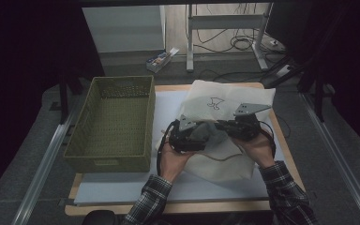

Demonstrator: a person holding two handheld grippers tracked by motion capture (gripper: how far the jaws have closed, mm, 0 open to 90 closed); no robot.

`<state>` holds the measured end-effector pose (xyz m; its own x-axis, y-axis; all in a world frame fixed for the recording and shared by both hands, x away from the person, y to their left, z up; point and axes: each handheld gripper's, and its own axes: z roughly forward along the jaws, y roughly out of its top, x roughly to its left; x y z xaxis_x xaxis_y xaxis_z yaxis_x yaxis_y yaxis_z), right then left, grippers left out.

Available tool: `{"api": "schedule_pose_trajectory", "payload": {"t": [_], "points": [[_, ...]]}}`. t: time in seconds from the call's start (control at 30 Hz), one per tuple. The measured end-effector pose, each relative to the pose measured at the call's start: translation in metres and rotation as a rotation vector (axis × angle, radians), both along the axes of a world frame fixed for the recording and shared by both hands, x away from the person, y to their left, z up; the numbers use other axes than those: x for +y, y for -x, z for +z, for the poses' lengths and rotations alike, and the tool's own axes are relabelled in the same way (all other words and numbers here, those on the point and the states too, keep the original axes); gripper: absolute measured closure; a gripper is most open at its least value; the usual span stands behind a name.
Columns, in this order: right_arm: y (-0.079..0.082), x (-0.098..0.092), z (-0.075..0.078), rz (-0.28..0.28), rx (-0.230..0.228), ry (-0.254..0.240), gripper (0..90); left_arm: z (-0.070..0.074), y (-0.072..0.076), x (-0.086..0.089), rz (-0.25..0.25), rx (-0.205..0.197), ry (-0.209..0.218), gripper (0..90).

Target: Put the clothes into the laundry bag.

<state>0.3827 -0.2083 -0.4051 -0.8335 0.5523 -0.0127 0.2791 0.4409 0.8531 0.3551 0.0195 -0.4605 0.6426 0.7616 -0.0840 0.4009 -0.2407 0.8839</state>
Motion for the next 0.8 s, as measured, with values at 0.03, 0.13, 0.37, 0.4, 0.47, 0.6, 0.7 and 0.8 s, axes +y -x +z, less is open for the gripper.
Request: {"api": "schedule_pose_trajectory", "payload": {"t": [0.03, 0.13, 0.37, 0.4, 0.47, 0.6, 0.7, 0.8], "points": [[0.001, -0.001, -0.001, -0.001, 0.002, 0.001, 83.4, 0.002, 0.002, 0.002, 0.001, 0.0, -0.001, 21.8], [0.005, -0.005, -0.004, 0.002, 0.017, 0.009, 83.4, 0.008, 0.008, 0.009, 0.019, -0.016, -0.004, 22.5], [0.012, -0.013, -0.011, -0.004, 0.039, 0.017, 83.3, 0.002, 0.001, 0.016, 0.045, -0.003, -0.054, 29.0], [0.014, -0.015, -0.011, -0.007, 0.039, 0.015, 83.3, 0.0, -0.001, 0.015, 0.051, -0.001, -0.066, 30.5], [0.015, -0.017, -0.01, -0.01, 0.038, 0.009, 83.3, -0.006, -0.006, 0.014, 0.066, 0.007, -0.09, 36.1], [0.016, -0.023, -0.007, -0.015, 0.033, -0.002, 83.3, -0.016, -0.016, 0.014, 0.118, 0.024, -0.136, 49.2], [0.015, -0.025, -0.008, -0.019, 0.035, 0.0, 83.1, -0.014, -0.017, 0.021, 0.119, 0.046, -0.086, 75.3], [0.013, -0.023, -0.013, -0.022, 0.047, 0.013, 83.2, -0.007, -0.01, 0.021, 0.135, 0.029, -0.125, 85.6]]}}
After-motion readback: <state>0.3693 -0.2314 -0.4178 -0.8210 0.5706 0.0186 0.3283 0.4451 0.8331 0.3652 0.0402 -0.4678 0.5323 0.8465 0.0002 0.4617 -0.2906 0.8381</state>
